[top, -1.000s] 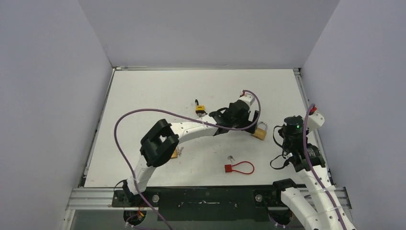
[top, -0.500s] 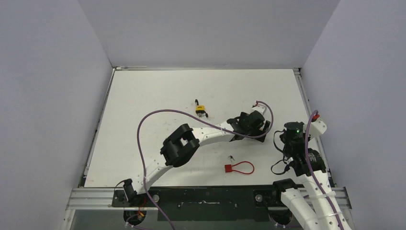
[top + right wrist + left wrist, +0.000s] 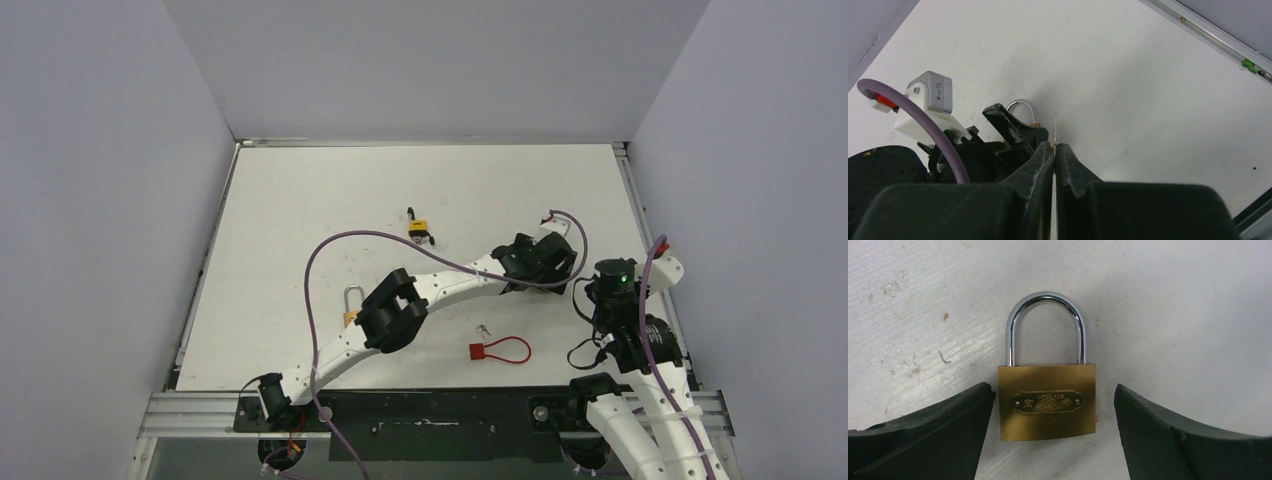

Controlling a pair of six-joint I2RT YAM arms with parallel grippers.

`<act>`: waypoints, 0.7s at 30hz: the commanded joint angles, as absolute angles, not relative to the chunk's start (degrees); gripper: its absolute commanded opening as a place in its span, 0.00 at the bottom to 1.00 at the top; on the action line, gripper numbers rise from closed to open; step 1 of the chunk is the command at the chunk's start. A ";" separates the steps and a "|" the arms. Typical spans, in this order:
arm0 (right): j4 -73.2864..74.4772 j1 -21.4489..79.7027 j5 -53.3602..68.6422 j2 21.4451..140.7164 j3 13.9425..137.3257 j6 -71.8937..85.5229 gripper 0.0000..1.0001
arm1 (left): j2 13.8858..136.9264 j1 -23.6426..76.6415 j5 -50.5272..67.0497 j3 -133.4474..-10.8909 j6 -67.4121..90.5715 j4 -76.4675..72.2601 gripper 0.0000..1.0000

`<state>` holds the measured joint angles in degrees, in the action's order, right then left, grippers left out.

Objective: Unlock with the key
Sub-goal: Move the lock to the center of the board.

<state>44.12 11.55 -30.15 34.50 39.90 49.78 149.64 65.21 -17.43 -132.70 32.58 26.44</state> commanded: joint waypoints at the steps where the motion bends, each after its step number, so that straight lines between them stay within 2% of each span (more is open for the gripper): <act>1: 44.47 11.16 -30.78 32.80 42.13 49.23 0.00 | 152.95 65.21 -19.60 -139.08 33.02 38.11 0.88; 4: 44.68 11.16 -30.73 32.31 43.00 48.83 0.00 | 152.95 65.14 -18.71 -138.48 32.69 38.89 0.83; 8: 44.84 11.16 -30.53 32.00 44.30 48.03 0.00 | 154.05 64.54 -17.81 -139.93 33.19 41.87 0.64; 12: 44.62 11.15 -30.54 31.86 45.06 47.04 0.00 | 153.48 63.19 -18.19 -139.01 33.82 43.37 0.54; 15: 44.40 11.16 -30.26 31.58 45.04 46.55 0.00 | 149.82 61.46 -17.86 -133.21 34.13 41.05 0.50; 21: 42.87 11.14 -27.70 31.76 43.69 46.27 0.00 | 139.45 58.25 -16.56 -114.45 35.27 35.55 0.49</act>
